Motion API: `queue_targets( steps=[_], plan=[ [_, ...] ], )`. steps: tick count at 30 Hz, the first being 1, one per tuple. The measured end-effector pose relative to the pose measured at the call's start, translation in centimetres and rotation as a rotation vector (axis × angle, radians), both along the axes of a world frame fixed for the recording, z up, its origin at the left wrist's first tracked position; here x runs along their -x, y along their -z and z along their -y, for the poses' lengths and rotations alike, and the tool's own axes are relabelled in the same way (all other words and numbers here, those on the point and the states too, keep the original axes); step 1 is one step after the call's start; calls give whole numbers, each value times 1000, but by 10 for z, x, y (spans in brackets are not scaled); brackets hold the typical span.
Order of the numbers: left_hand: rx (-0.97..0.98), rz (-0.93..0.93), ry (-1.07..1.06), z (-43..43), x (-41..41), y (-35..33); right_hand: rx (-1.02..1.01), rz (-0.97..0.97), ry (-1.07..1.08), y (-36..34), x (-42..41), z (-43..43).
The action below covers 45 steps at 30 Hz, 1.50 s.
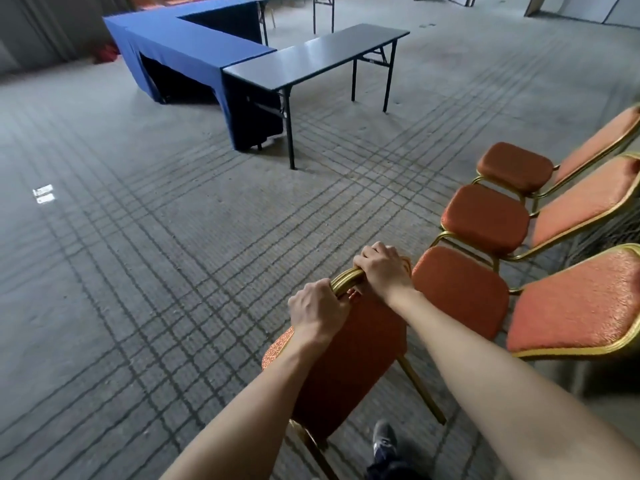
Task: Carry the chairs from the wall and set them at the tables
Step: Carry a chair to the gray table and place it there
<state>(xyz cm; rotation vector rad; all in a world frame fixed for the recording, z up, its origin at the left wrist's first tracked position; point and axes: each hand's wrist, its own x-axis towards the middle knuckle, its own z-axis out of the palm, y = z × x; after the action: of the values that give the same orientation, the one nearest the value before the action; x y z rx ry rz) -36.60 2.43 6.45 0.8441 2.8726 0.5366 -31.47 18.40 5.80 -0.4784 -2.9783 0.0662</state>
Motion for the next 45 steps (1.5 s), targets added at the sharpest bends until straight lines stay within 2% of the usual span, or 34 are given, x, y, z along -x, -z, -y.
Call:
queue_targets(
  steps=[4,13,17,26,30,37,45],
  plan=[
    [34,-17,-17,-29,45,-7,174,-57,-39,-2,41,-32],
    [83,-75,-45,-125,155,-46,258,-157,-34,-21,138,-122],
    [57,-126,-62,-159,203,-66,218,-255,-37,-41,185,-156],
    [-97,-155,-93,-193,326,-75,98,-320,15,-53,309,-190],
    [-110,-144,-25,-212,395,-69,94,-357,102,-48,362,-200],
    [-136,-181,190,-264,494,-71,210,-406,178,-50,435,-244],
    [-155,-245,295,-356,601,-75,208,-422,204,-43,533,-337]
  ],
)
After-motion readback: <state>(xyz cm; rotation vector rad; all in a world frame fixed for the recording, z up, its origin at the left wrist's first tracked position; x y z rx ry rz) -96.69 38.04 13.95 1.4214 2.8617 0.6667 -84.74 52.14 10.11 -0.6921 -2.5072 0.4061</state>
